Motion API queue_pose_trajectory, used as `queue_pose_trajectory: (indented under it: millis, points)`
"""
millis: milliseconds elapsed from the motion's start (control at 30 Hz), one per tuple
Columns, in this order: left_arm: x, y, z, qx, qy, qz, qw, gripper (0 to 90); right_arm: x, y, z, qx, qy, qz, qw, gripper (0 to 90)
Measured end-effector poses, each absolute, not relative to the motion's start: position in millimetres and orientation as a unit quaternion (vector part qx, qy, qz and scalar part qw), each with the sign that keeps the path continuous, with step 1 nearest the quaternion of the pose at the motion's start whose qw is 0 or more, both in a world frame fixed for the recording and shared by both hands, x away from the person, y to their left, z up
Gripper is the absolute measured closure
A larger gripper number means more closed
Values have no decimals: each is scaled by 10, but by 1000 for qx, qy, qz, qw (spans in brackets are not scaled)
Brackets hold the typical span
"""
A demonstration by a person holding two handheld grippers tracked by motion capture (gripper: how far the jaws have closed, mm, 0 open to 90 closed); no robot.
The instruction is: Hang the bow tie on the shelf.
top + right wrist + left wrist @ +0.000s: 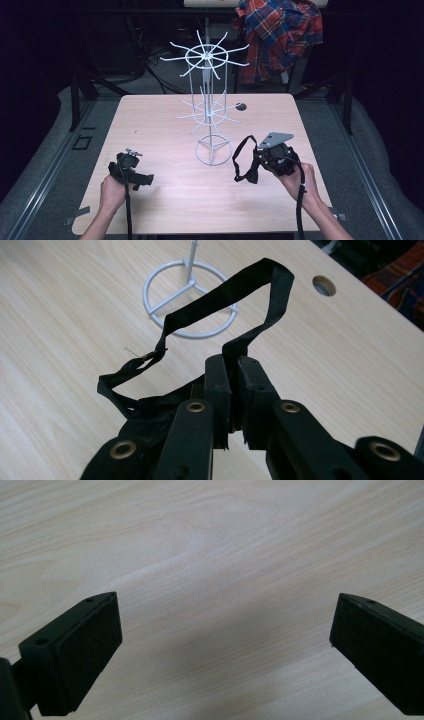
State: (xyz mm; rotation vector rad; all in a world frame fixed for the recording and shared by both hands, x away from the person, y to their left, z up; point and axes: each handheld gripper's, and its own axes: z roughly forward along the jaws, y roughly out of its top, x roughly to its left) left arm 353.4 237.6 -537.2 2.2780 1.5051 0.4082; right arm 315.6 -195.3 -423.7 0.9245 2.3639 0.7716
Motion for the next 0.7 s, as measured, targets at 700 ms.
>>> queue_pose_trajectory:
  millis: [700]
  points:
    - [3541,2378,-5380,812,534,141,188,6,3285,-1847,-3911,303,857,309,281,845]
